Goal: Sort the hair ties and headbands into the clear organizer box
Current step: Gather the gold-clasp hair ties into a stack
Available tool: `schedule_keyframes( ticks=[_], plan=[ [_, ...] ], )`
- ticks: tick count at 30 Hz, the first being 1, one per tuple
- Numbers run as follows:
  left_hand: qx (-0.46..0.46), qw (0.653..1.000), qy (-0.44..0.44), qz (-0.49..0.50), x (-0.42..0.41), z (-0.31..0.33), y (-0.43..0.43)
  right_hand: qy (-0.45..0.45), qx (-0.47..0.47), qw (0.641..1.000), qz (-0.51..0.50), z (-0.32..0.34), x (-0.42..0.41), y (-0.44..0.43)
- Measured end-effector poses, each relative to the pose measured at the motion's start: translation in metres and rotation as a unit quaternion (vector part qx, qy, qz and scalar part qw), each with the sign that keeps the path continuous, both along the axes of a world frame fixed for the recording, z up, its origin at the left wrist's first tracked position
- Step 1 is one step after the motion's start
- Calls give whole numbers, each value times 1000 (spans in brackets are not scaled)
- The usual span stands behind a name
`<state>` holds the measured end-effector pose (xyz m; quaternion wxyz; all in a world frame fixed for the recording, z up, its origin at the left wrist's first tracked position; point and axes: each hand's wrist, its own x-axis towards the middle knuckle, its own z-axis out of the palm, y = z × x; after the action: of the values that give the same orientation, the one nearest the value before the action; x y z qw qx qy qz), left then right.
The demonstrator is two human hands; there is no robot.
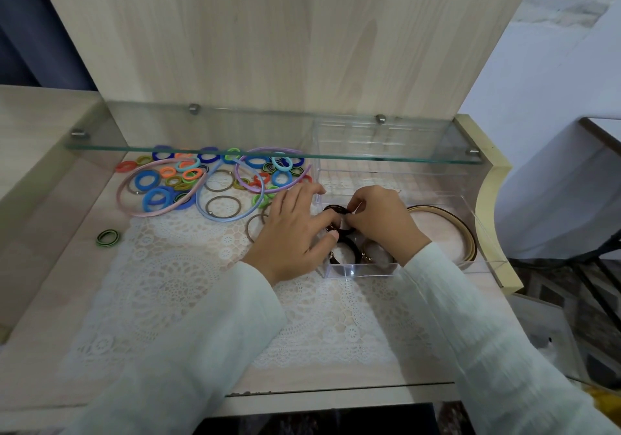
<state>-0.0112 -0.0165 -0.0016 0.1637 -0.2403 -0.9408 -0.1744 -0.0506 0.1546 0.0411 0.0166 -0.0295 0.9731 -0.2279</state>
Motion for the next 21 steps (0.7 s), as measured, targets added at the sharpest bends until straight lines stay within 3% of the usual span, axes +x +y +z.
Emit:
schedule_keyframes(
  ticks=[21],
  plan=[
    [29, 1000, 2, -7, 0, 1, -1, -10, -57, 998, 1, 4, 3, 6]
  ],
)
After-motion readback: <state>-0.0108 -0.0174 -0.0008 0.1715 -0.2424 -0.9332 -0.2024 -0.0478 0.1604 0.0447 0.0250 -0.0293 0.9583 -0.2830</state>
